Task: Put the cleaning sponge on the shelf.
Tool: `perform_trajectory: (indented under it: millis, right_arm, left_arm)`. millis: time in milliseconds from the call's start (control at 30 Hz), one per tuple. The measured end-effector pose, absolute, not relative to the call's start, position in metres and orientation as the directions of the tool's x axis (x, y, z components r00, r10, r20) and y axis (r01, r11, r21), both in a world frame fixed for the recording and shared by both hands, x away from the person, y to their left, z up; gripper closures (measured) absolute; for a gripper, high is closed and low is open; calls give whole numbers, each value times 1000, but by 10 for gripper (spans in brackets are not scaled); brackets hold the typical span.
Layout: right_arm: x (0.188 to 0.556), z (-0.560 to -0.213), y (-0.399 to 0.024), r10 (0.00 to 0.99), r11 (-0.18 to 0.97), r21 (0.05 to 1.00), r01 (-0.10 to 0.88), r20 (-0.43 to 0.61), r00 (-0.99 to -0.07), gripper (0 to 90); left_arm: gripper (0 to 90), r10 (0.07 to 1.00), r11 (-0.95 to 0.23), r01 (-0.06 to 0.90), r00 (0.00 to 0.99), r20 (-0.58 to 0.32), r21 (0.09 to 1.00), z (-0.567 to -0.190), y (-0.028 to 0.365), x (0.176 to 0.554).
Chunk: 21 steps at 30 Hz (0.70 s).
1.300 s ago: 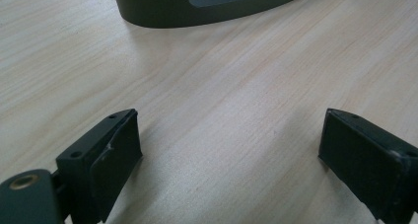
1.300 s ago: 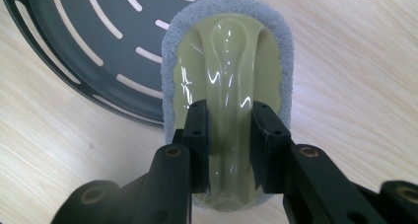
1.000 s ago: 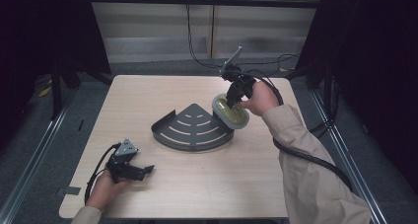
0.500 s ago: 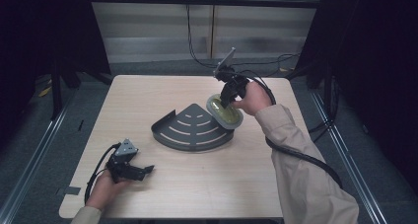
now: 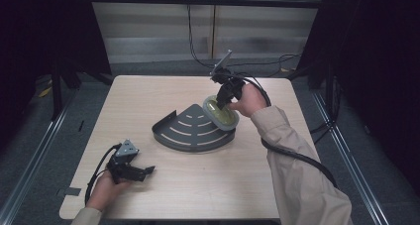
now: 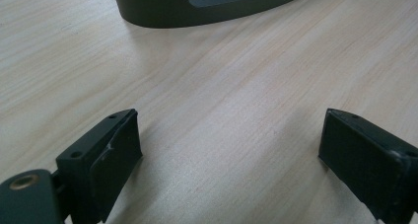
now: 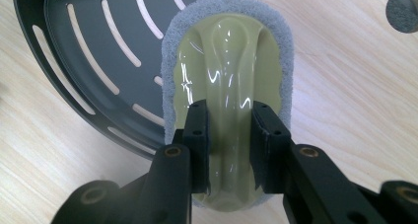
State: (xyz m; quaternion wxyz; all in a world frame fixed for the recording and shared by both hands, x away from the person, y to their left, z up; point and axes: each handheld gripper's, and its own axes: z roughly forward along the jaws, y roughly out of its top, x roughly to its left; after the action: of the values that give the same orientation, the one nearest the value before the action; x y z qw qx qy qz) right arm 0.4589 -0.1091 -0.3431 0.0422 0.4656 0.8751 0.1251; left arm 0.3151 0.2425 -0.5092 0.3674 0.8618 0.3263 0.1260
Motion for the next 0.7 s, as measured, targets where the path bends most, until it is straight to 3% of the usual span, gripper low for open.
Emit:
perform_trajectory:
  millis: [700]
  right_arm:
    - [463, -361, -95, 815, 550, 254, 796, 46, -578, 716]
  left_arm:
    - [83, 655, -517, 470, 755, -23, 716, -509, 242, 315]
